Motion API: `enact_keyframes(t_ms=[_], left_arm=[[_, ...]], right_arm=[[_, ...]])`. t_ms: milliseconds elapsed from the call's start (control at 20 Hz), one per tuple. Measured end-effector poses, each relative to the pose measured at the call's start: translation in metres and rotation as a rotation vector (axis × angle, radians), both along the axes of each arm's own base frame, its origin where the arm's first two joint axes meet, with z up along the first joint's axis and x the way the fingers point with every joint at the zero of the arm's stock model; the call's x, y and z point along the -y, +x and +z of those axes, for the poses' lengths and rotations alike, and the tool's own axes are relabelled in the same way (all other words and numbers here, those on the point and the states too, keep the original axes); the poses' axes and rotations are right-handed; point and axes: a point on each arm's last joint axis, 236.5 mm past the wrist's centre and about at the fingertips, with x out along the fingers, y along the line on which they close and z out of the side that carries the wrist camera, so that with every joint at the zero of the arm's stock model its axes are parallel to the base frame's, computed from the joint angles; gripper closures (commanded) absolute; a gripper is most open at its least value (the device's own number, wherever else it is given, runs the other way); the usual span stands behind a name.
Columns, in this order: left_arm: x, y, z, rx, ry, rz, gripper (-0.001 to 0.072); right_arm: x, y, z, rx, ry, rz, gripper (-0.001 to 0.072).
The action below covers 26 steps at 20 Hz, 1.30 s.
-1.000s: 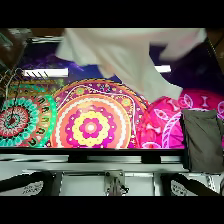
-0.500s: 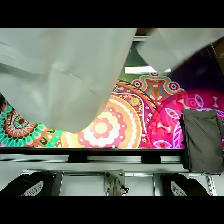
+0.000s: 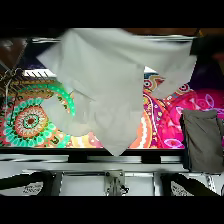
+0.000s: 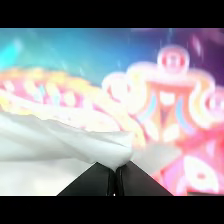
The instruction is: Fold the shirts.
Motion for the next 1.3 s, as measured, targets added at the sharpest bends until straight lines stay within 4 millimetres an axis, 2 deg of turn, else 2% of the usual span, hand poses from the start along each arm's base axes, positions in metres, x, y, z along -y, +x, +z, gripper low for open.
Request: enact_keyframes(t_ms=[50, 150, 300, 350, 400, 450, 500, 550, 600, 650, 700, 800, 900, 1000, 1050, 1200, 1300], left_arm=[[0.014, 0.004, -0.031, -0.073, 0.033, -0.044, 0.0664], [0.046, 0.006, -0.093, -0.214, 0.093, -0.138, 0.0664], [0.087, 0.0, -0.169, -0.371, 0.163, -0.244, 0.0664], [0.098, -0.004, -0.191, -0.412, 0.183, -0.272, 0.0627], [0.107, -0.008, -0.207, -0.443, 0.2, -0.295, 0.0444], [0.113, -0.012, -0.219, -0.47, 0.211, -0.313, 0.0173], [0.115, -0.013, -0.226, -0.484, 0.217, -0.319, 0.0093], [0.114, -0.012, -0.232, -0.497, 0.224, -0.321, 0.0093], [0.109, -0.01, -0.235, -0.506, 0.23, -0.318, 0.0094], [0.099, -0.003, -0.235, -0.506, 0.234, -0.298, 0.0095], [0.084, 0.007, -0.237, -0.51, 0.25, -0.262, 0.01], [0.041, 0.027, -0.243, -0.539, 0.29, -0.172, 0.01], [-0.012, 0.043, -0.26, -0.61, 0.352, -0.06, 0.01], [-0.063, 0.049, -0.283, -0.717, 0.406, 0.041, 0.01], [-0.081, 0.047, -0.295, -0.771, 0.425, 0.07, 0.01], [-0.114, 0.029, -0.332, -0.93, 0.468, 0.119, 0.01], [-0.121, 0.014, -0.356, -1.017, 0.487, 0.124, 0.0097]], right_arm=[[0.008, -0.002, -0.03, -0.102, -0.035, -0.021, 0.0652], [0.03, -0.007, -0.077, -0.257, -0.116, -0.072, 0.0652], [0.053, -0.017, -0.135, -0.447, -0.201, -0.12, 0.0652], [0.059, -0.023, -0.156, -0.514, -0.215, -0.129, 0.0652], [0.066, -0.029, -0.174, -0.568, -0.225, -0.138, 0.0652], [0.073, -0.036, -0.191, -0.622, -0.231, -0.15, 0.0652], [0.079, -0.043, -0.206, -0.669, -0.232, -0.161, 0.0651], [0.085, -0.048, -0.218, -0.703, -0.229, -0.173, 0.0649], [0.091, -0.052, -0.225, -0.72, -0.225, -0.187, 0.0544], [0.099, -0.054, -0.231, -0.731, -0.219, -0.208, 0.0203], [0.106, -0.054, -0.233, -0.731, -0.213, -0.225, 0.004], [0.115, -0.054, -0.232, -0.72, -0.181, -0.252, 0.004], [0.114, -0.045, -0.224, -0.677, -0.122, -0.254, 0.004], [0.094, -0.029, -0.217, -0.619, -0.016, -0.216, 0.004], [0.079, -0.023, -0.215, -0.599, 0.041, -0.184, 0.004], [0.044, -0.011, -0.221, -0.593, 0.133, -0.105, 0.0041], [0.024, -0.011, -0.234, -0.629, 0.168, -0.063, 0.004]])
